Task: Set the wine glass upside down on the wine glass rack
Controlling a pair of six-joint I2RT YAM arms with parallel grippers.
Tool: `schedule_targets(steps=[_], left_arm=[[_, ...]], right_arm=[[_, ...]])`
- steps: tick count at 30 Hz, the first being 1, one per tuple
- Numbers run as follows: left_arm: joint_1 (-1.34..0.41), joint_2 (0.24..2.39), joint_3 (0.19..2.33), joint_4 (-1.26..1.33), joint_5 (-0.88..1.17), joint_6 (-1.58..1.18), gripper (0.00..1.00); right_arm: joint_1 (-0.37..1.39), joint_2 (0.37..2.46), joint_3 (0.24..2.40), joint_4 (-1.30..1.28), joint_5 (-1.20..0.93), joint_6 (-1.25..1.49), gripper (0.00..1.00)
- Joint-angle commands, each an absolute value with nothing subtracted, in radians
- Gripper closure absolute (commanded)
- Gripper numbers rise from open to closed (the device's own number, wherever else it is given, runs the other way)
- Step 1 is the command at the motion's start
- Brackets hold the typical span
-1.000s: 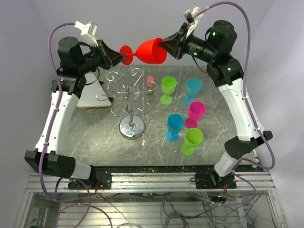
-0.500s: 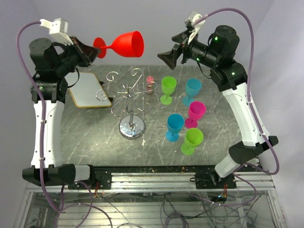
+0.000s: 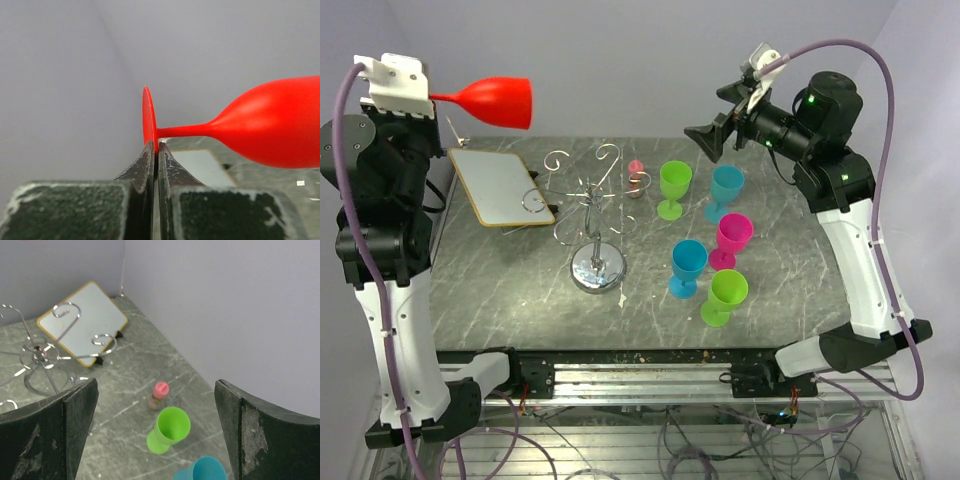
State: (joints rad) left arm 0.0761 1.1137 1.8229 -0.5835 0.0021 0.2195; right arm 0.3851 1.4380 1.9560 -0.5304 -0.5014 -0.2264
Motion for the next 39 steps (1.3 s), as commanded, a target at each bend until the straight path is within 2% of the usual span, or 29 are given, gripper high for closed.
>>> schedule_targets(steps=[1,6,11,17,27,39], left_arm=[[0.090,1.143,1.840,-0.654,-0.232,0.506,0.93],[0.087,1.172,1.795,-0.667,-0.320,0.671,0.93],[0.053,1.157,1.651,-0.593,-0.356,0.895,0.93],[-0.098,1.091,1.513,-0.565,-0.340,1.125,0.93],[-0.139,1.132,1.615,-0.863,0.023,1.302,0.88],[-0.212,1.201,1.679,-0.973,0.238,1.441,0.93]], right_arm=[[0.334,1.394,1.904,-0.536,-0.537,-0.250,0.00],[0.279,1.354,1.852,-0.525,-0.554,-0.253,0.00],[0.247,1.324,1.806,-0.514,-0.546,-0.265,0.00],[0.215,1.302,1.749,-0.499,-0.561,-0.269,0.00],[0.173,1.288,1.719,-0.493,-0.594,-0.268,0.00],[0.151,1.279,1.698,-0.479,-0.619,-0.255,0.00]])
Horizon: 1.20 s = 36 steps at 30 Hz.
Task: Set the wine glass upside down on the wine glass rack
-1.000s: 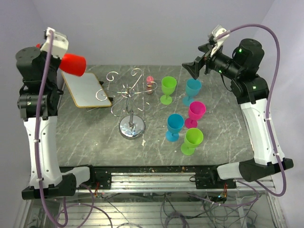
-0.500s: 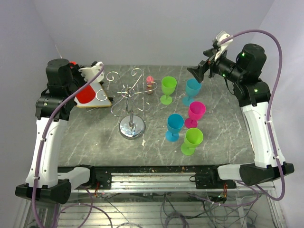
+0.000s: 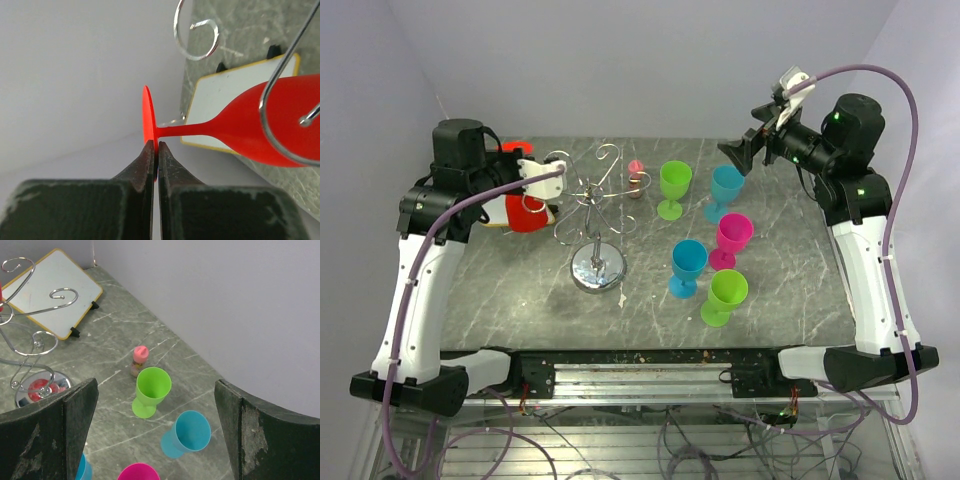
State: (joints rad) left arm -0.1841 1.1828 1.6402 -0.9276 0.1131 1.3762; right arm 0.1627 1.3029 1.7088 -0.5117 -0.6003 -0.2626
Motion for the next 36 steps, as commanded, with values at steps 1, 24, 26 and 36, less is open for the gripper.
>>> schedule_targets(steps=[1,24,26,36], left_arm=[[-0.216,1.205,1.683,-0.975,0.261,1.439,0.93],[-0.327,1.291,1.700,-0.870,0.365,1.386,0.93],[-0.343,1.302,1.700,-0.848,0.338,1.388,0.93],[-0.385,1.338,1.675,-0.724,0.184,1.328,0.92]], right_arm=[[0.148,1.278,1.696,-0.477,-0.624,-0.254,0.00],[0.110,1.263,1.685,-0.470,-0.646,-0.244,0.00],[0.107,1.263,1.682,-0.468,-0.647,-0.244,0.00],[0.094,1.251,1.677,-0.475,-0.645,-0.249,0.00]])
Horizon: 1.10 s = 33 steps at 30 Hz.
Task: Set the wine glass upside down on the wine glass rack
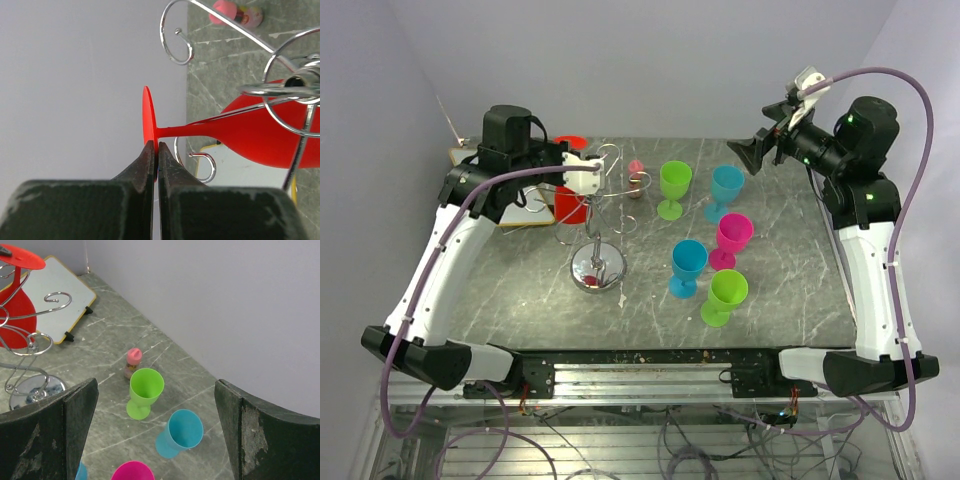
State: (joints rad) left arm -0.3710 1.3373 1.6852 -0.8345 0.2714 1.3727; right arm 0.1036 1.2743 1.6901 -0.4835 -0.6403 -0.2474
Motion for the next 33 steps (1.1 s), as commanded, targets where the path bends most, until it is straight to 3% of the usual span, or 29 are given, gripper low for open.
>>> schedule_targets(steps=[1,14,33], left_arm=[[-0.386,1.337,1.671,-0.715,0.163,1.324,0.92],[-0.388,1.313,1.587,-0.658,-0.009,1.320,0.89],[-0.388,1.267,1.572,-0.771,0.005,1.317,0.88]], right_arm=[[0.094,1.251,1.677,-0.475,-0.644,-0.251,0.00],[0.088,1.258,1.672,-0.468,-0.653,-0.245,0.00],[0.082,1.231,1.585,-0.550,-0.579,-0.347,0.00]])
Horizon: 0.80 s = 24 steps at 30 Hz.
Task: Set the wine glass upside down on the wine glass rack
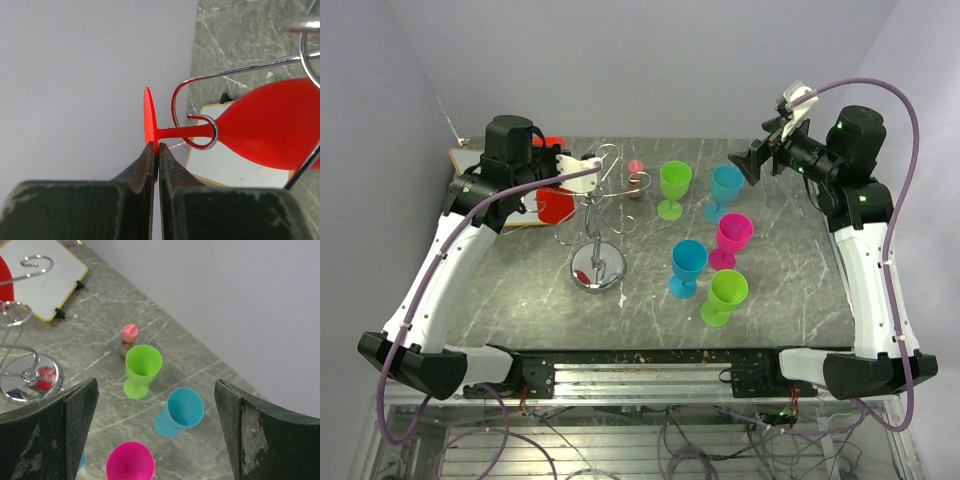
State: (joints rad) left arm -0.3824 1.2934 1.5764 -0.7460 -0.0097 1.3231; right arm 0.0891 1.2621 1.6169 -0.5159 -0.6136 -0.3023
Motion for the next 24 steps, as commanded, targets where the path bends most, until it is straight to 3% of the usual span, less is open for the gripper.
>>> schedule_targets(steps=[1,17,24], left_arm=[[-0.388,1.266,1.572,-0.776,0.010,1.316,0.88],[-0.388,1.253,1.580,-0.882,0.083,1.348,0.82],[-0.388,1.249,1.578,-0.911,0.115,1.345,0.75]], right_arm=[[0.081,1.228,1.577,-0.555,-0.572,-0.353,0.00],[0.082,1.189,1.454,-0.598,-0.509,-0.415,0.00],[0.083,1.209,1.428,-0.621,-0.489,-0.420,0.00]])
